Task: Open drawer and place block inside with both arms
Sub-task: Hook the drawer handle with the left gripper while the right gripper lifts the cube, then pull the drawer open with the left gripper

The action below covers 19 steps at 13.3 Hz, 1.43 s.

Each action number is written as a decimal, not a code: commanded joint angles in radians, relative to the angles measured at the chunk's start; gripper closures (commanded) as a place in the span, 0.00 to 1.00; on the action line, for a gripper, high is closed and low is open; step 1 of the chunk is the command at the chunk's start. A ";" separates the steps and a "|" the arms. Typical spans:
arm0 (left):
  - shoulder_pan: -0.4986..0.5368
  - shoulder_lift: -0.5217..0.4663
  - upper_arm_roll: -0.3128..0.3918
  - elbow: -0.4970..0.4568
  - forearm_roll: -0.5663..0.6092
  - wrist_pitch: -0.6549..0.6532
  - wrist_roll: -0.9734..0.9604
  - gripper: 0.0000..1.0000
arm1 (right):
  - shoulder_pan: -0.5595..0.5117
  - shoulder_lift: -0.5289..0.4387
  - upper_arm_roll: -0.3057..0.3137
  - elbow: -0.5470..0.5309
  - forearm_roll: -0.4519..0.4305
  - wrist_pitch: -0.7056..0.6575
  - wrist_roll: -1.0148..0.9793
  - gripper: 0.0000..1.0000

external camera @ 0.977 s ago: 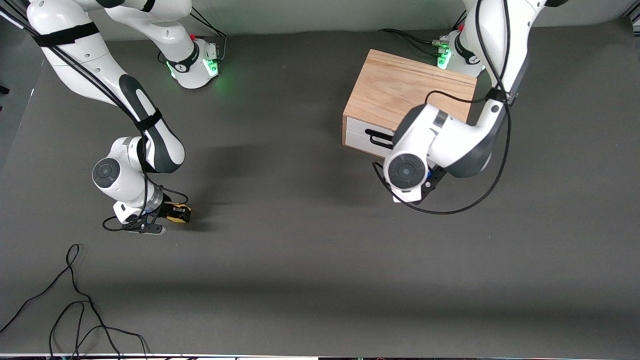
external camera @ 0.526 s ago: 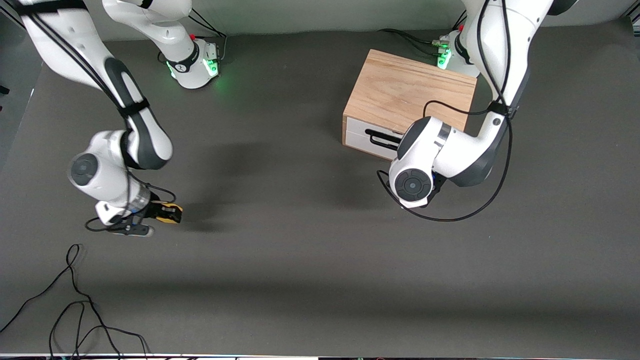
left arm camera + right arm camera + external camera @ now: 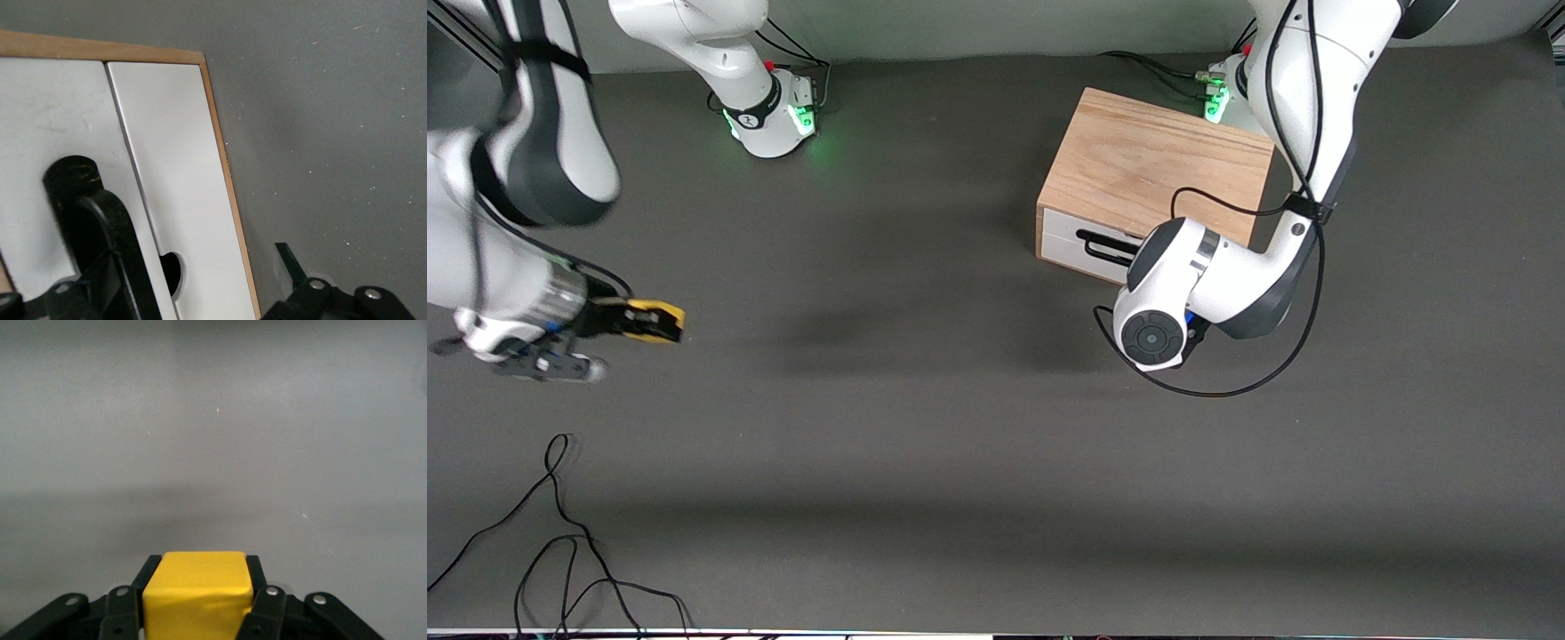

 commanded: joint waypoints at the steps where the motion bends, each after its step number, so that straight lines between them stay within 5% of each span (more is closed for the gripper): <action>1: -0.011 0.028 0.005 0.008 0.004 0.019 -0.031 0.00 | 0.005 -0.070 -0.024 0.037 -0.033 -0.103 -0.004 0.64; 19: -0.011 0.020 0.004 0.068 0.127 0.284 -0.013 0.00 | 0.000 -0.095 -0.043 0.088 -0.072 -0.172 0.005 0.64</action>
